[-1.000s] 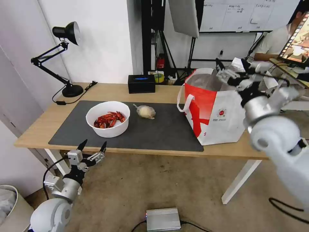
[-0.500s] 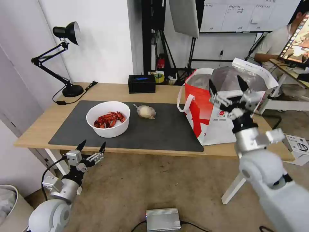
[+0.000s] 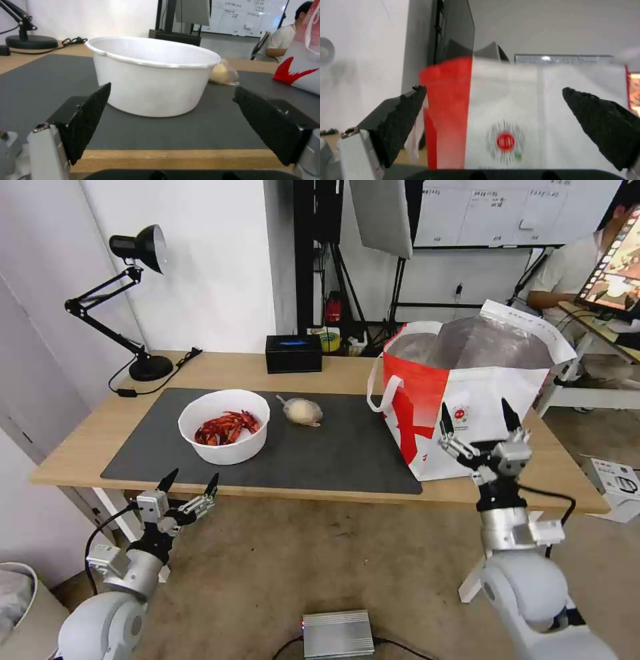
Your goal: Pick up the trash from the table and place it into the takeout bag.
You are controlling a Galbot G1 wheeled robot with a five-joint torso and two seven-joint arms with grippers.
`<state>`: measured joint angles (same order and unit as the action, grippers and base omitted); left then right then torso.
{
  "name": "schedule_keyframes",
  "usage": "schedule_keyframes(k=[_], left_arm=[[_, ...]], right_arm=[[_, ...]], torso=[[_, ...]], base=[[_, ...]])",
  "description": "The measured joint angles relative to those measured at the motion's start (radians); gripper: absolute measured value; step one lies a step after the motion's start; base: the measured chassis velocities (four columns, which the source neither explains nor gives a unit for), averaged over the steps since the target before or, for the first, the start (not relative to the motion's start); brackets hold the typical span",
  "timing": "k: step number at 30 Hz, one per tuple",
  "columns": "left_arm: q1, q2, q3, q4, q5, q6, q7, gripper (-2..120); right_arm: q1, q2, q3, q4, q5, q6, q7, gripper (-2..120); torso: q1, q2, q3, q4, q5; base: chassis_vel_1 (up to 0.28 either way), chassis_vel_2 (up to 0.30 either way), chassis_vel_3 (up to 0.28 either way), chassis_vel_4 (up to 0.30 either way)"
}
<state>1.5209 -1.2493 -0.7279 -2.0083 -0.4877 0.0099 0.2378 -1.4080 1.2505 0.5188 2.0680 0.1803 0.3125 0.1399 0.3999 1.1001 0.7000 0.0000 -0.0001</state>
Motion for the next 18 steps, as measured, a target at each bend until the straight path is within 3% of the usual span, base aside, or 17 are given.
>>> schedule_keyframes(k=[6,18], left_arm=[[-0.001,-0.003,-0.001,0.005,-0.002,0.000,0.000,100],[-0.015,-0.002,-0.006,0.027,-0.012,-0.003,0.004,100]], right_arm=[[-0.056,0.069,-0.027,-0.031,-0.055,0.015,0.027,100],[-0.121,0.108,-0.109,-0.046,-0.118,-0.053,0.093,100]], torso=[[0.000,0.000,0.000,0.0000,0.0000],[0.000,0.000,0.000,0.0000,0.0001]], base=[[0.000,0.000,0.000,0.000],[0.000,0.000,0.000,0.000]])
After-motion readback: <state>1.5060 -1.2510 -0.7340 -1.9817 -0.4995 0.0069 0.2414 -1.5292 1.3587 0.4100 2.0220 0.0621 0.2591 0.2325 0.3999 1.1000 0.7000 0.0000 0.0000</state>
